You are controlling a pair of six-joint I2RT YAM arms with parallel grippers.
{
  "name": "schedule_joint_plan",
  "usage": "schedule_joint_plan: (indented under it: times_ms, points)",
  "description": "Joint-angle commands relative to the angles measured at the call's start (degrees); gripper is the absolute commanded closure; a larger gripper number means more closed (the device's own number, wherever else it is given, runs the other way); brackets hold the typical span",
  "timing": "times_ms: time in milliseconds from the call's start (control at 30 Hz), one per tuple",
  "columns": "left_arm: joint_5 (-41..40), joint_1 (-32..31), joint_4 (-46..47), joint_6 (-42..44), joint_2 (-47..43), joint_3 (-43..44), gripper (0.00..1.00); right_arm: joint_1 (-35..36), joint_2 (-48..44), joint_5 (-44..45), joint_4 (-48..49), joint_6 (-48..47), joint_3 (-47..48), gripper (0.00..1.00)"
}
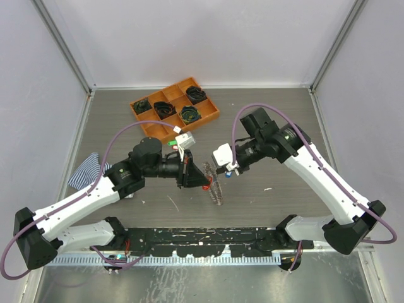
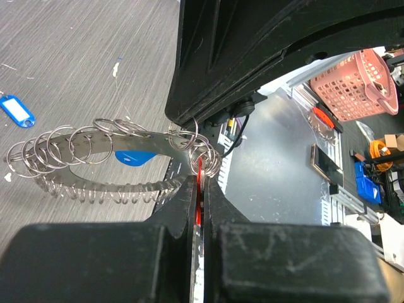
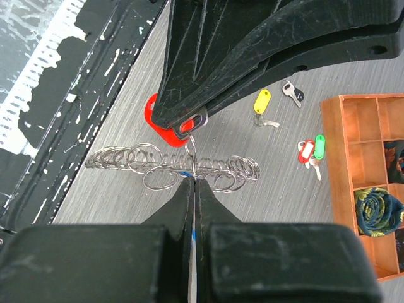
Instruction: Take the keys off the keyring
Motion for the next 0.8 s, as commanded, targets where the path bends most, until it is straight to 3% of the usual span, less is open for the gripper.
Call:
schedule_joint_plan:
  times_ms: [0, 433, 767]
  points:
    - [1.6, 0.3, -0.4, 2.1, -0.1, 2.7, 1.00, -0.3, -0.2, -2.6, 2.1, 1.9, 1.4, 0.99]
    - [0.7, 0.3, -5.4, 4.7, -1.1, 2.8, 1.00, -1.9, -0.7, -4.0, 3.9, 5.6, 1.4, 0.99]
    - [-1.5, 0.3, -1.5, 3.0, -1.3, 0.5, 1.00, -6.9, -2.2, -16.0, 3.2, 0.8, -1.6, 0.99]
